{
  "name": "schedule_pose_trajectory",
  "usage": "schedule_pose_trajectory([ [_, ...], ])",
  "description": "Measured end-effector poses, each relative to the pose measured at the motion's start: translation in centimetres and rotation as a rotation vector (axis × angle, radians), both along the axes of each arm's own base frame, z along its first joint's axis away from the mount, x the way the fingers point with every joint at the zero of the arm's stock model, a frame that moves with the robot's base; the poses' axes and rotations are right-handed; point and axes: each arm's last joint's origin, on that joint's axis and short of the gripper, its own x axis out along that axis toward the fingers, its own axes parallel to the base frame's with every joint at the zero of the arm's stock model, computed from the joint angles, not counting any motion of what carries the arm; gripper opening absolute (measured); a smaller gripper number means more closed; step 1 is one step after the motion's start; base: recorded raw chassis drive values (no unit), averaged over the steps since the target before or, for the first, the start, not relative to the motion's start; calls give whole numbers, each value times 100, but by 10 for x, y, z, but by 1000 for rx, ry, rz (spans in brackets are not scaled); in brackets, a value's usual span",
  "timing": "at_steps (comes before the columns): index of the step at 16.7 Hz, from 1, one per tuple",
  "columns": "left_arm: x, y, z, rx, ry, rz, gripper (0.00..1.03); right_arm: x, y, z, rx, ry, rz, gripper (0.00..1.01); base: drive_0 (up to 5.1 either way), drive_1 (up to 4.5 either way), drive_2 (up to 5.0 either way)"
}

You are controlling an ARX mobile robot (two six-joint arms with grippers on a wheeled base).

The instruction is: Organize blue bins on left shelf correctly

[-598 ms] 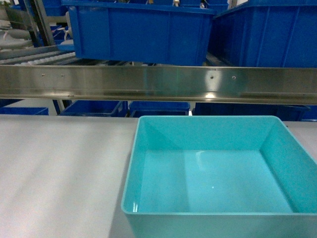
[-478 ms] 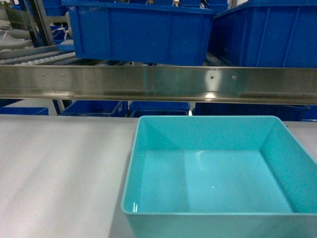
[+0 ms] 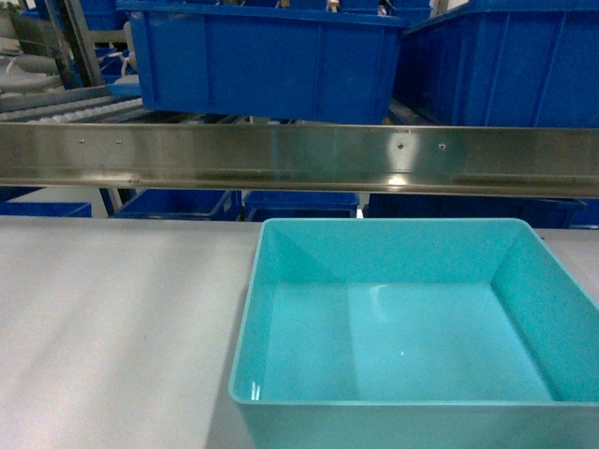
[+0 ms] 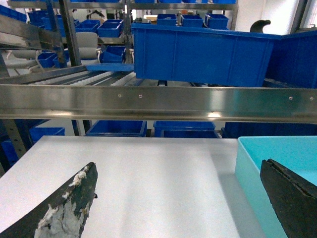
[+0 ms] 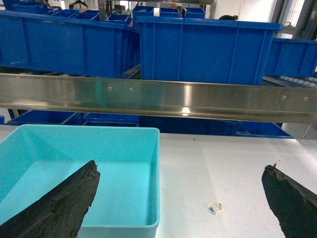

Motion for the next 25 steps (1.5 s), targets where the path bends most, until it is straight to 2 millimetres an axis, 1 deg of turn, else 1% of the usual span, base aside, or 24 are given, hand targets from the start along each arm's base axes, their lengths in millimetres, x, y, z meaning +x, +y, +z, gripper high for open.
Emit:
schedule_pose_trajectory([
  [10, 0, 0, 0, 0, 0, 0, 98, 1, 0, 2, -1, -16, 5, 98, 0, 0, 0],
  [11, 4, -4, 8, 3, -61, 18, 98, 8, -1, 10, -8, -50, 13, 98, 0, 0, 0],
  [12, 13, -15, 15, -28, -43, -14, 98, 20, -3, 11, -18, -4, 30, 98, 0, 0, 0],
  [13, 25, -28, 17, -46, -3, -32, 98, 32, -6, 12, -39, 19, 20, 98, 0, 0, 0],
  [15, 51, -53, 11, -47, 136, -21, 98, 58, -10, 17, -51, 46, 36, 98, 0, 0, 0],
  [16, 62, -63, 3, -40, 223, -41, 98, 73, -12, 14, -54, 83, 40, 98, 0, 0, 0],
  [18, 79, -75, -9, -48, 371, -59, 98, 104, -15, 1, -65, 138, 36, 98, 0, 0, 0],
  [19, 90, -78, -11, -77, 437, -50, 98, 122, -16, -6, -69, 189, 44, 98, 0, 0, 0],
  [20, 100, -79, -10, -108, 495, -41, 98, 133, -14, -14, -71, 280, 72, 98, 0, 0, 0],
  [21, 105, -79, -8, -127, 514, -33, 98, 134, -14, -16, -75, 292, 83, 98, 0, 0, 0],
  [25, 105, -79, -8, -154, 514, -28, 98, 134, -14, -13, -83, 271, 88, 98, 0, 0, 0],
])
